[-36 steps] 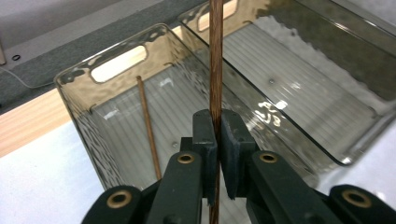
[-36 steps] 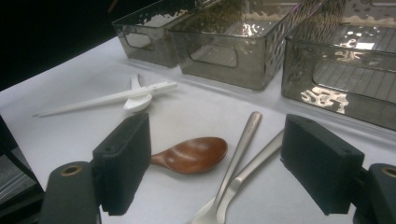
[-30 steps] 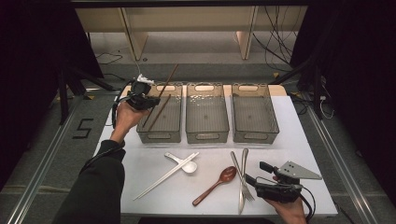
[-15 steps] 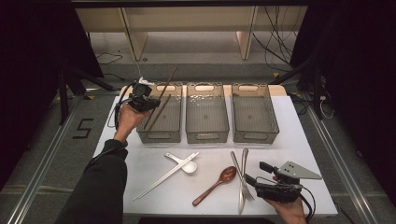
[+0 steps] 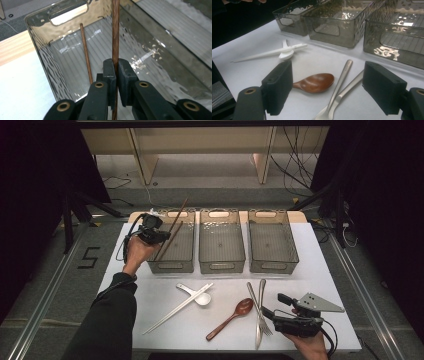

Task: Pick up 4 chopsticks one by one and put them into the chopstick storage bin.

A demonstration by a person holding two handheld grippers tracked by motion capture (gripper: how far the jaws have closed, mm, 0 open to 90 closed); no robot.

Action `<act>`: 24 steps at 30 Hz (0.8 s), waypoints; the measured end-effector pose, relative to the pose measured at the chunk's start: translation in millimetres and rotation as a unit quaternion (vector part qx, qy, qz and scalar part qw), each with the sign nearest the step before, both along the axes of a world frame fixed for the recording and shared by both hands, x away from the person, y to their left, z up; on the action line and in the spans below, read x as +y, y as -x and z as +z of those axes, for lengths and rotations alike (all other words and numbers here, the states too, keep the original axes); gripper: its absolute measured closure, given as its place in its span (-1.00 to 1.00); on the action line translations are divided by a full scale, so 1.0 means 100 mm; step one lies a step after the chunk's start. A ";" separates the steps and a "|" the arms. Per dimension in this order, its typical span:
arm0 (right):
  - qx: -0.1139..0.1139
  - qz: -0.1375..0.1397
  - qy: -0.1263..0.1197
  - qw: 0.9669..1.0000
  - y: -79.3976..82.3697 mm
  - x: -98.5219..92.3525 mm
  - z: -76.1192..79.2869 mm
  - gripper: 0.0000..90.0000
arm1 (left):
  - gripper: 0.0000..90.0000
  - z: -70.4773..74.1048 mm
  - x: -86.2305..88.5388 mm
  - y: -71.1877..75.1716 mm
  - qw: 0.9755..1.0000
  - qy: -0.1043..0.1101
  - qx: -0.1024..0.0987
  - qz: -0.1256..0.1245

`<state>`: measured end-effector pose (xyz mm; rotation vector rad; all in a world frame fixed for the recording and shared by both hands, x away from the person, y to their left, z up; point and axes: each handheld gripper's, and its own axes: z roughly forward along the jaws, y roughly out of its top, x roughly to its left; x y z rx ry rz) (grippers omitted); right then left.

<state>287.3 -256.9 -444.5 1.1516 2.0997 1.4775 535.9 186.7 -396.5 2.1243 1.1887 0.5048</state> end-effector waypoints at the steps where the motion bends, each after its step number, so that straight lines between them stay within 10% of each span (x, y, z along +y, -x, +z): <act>1: 0.000 0.000 0.000 1.000 0.00 0.00 0.00 -0.44 | 0.88 -0.01 0.00 0.00 1.000 -0.001 0.001 0.000; 15: 0.001 0.000 0.000 1.000 0.00 0.00 0.00 -0.44 | 0.85 -0.16 0.05 -0.01 1.000 -0.010 0.023 0.012; 24: 0.001 -0.002 -0.001 1.000 0.01 0.00 0.00 -0.44 | 0.30 -0.06 0.04 0.10 0.999 0.008 0.047 0.025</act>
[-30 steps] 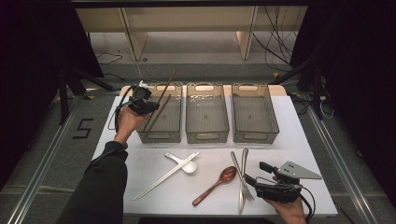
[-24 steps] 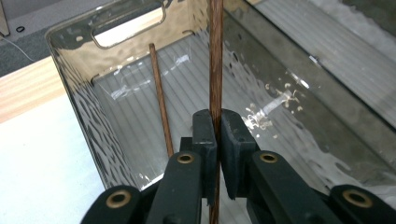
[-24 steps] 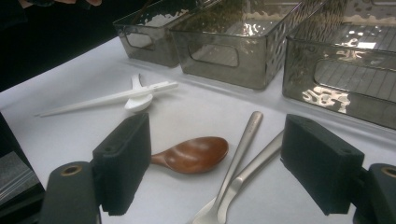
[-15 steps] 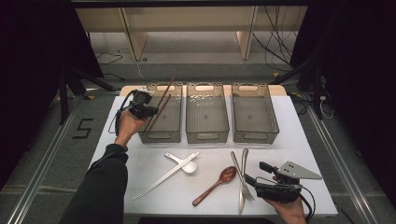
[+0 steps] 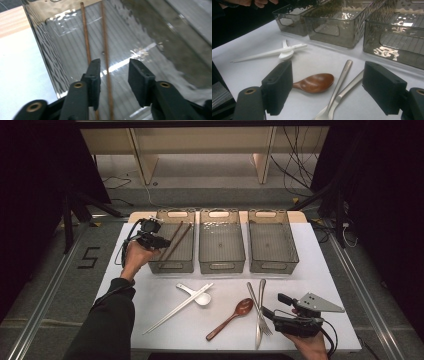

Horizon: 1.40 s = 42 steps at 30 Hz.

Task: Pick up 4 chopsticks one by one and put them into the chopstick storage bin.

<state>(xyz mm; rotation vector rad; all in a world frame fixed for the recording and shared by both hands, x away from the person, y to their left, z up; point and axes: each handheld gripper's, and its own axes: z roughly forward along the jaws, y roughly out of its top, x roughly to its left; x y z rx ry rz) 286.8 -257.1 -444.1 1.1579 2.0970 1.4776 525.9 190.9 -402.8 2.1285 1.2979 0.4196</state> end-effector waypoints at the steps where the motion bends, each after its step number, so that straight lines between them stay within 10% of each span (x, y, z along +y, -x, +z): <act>1: 0.000 -0.001 0.000 1.000 0.00 0.00 0.00 -0.44 | 0.21 0.03 -0.01 0.03 1.000 0.004 0.007 -0.001; 16: 0.000 0.000 0.001 1.000 0.00 0.00 0.00 -0.44 | -0.32 0.15 -0.12 0.72 0.997 0.031 0.025 -0.062; 42: -0.001 0.000 0.004 1.000 0.00 0.02 0.00 -0.44 | -0.54 -0.14 -0.25 1.13 0.991 -0.025 0.083 -0.103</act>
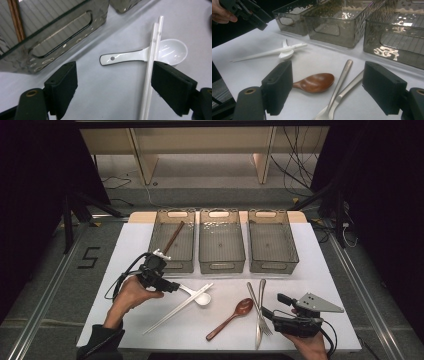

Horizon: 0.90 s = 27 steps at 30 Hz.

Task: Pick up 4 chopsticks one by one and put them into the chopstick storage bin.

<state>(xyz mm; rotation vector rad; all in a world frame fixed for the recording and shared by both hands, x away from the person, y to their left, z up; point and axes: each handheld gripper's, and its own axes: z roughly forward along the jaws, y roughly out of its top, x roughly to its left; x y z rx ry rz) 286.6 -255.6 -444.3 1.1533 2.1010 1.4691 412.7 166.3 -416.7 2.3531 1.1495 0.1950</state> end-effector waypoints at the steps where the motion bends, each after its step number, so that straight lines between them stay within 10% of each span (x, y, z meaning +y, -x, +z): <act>1: 0.000 0.000 0.000 1.000 0.00 0.00 0.00 -0.44 | -0.54 -0.01 0.00 0.01 1.000 -0.002 0.004 -0.004; 27: -0.001 0.001 0.003 1.000 0.01 0.00 0.00 -0.44 | 0.08 -0.28 -0.20 0.20 0.994 -0.048 0.057 -0.078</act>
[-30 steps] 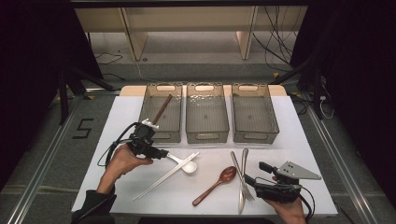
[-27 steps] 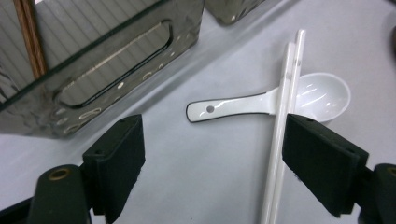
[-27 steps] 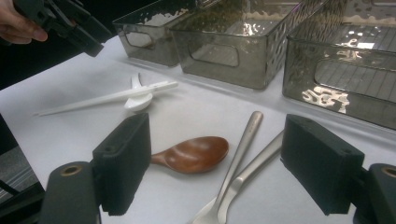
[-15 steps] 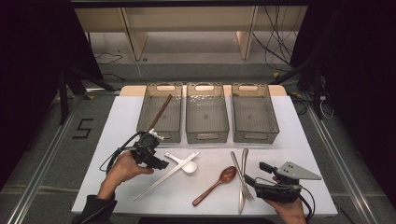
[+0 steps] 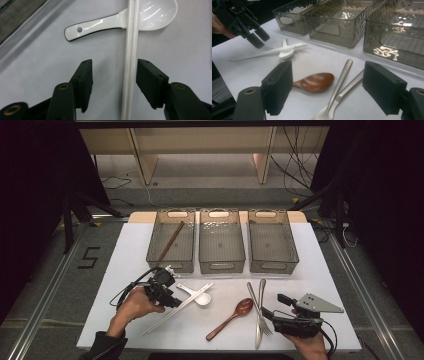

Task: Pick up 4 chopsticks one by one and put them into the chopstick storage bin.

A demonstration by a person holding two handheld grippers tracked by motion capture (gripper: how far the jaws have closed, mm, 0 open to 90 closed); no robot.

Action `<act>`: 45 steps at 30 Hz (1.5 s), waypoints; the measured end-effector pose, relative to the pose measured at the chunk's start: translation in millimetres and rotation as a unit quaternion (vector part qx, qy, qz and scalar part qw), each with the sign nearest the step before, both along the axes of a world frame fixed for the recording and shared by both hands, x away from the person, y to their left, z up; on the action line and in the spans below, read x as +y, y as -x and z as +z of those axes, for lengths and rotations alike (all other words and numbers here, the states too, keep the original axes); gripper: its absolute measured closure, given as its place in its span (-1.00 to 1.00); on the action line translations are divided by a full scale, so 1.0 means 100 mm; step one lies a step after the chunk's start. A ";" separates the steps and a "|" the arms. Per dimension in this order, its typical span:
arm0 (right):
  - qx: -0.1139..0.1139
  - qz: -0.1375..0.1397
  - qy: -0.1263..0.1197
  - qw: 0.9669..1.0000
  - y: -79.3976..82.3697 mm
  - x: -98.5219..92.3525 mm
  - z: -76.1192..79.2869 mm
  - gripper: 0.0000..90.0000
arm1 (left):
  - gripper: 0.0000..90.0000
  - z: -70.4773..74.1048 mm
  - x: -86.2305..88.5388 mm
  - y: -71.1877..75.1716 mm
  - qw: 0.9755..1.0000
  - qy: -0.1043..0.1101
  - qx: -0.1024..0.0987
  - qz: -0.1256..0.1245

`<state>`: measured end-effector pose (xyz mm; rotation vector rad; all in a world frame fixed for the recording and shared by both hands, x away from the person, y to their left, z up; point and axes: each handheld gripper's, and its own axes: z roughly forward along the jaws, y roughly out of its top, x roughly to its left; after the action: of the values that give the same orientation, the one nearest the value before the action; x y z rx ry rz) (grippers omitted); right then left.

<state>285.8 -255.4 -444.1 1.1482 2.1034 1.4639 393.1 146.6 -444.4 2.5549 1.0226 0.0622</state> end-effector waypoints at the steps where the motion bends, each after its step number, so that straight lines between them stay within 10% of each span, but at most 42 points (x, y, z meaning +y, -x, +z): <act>1: 0.000 0.000 0.000 1.000 0.00 0.00 0.00 -0.44 | 0.11 -0.01 -0.01 0.00 1.000 -0.001 0.003 -0.002; 45: 0.000 0.000 0.000 1.000 0.00 -0.01 0.00 -0.44 | 0.87 -0.20 -0.05 0.00 0.999 -0.007 0.025 -0.036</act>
<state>285.8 -256.1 -444.0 1.1500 2.1029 1.4641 392.9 141.4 -464.2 2.6163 0.9500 -0.0138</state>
